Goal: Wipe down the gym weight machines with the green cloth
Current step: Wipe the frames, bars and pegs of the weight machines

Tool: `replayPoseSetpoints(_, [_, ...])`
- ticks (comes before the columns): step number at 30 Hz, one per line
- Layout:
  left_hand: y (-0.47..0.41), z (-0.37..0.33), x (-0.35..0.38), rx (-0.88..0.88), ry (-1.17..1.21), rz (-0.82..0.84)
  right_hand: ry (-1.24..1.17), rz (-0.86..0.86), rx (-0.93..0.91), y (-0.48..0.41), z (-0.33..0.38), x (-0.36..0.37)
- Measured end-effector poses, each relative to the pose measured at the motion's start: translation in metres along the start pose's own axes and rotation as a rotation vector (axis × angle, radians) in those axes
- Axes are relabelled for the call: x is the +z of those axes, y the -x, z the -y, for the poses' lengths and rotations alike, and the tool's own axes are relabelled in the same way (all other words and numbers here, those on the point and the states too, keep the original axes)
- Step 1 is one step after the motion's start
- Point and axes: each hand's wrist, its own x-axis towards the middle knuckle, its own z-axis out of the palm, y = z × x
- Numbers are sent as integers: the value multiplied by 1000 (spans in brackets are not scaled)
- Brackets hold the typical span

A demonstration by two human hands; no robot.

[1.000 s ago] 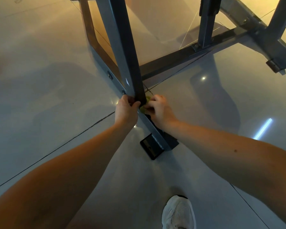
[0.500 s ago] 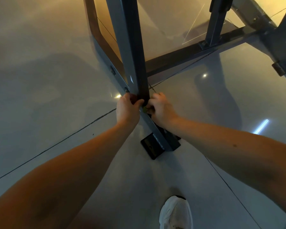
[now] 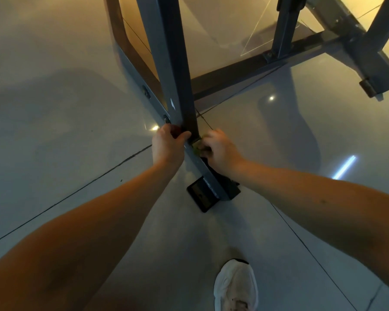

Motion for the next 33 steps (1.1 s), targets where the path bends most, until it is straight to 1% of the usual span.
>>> replayPoseSetpoints(2, [-1, 0, 0, -1, -9, -4, -7, -19, 7, -10, 3, 2])
replayPoseSetpoints(3, [-2, 1, 1, -1, -13, -3, -2, -30, 5, 0, 1, 3])
replayPoseSetpoints(5, [-3, 1, 0, 2, -12, -5, -9, -34, -17, 41, -8, 2])
replayPoseSetpoints(7, [-5, 1, -1, 1, -9, -5, -12, 5, -8, 90, -16, -1])
replayPoseSetpoints(9, [-6, 3, -2, 5, -8, 2, -10, 50, 16, 114, -22, -1])
replayPoseSetpoints(12, [-6, 3, -3, 14, -10, 18, -2, 29, -17, 86, -18, 1])
replayPoseSetpoints(17, [-8, 0, -6, 18, -20, 27, -15, -88, -33, -8, 6, 11])
replayPoseSetpoints(19, [-9, 0, -6, 17, -39, 19, 2, -111, -39, -14, 10, 14])
replayPoseSetpoints(21, [-9, -1, -6, 13, -50, 18, 66, -119, -69, 8, 7, 21])
replayPoseSetpoints(22, [-9, -2, -7, 9, -50, 18, 98, -82, -88, 24, 7, 26])
replayPoseSetpoints(25, [-7, -2, -8, -2, -73, 32, 266, 135, -276, 68, 10, 32])
replayPoseSetpoints(26, [-6, -2, -9, 4, -81, 37, 259, 178, -277, 72, 14, 25])
replayPoseSetpoints(27, [-5, -3, -11, 10, -88, 45, 221, 185, -227, 70, 19, 15])
replayPoseSetpoints(30, [1, -3, -19, 20, -49, 70, -26, 82, -20, 58, 35, -15])
replayPoseSetpoints(33, [1, -7, -35, 14, 41, 77, -443, -57, 216, 38, 54, -43])
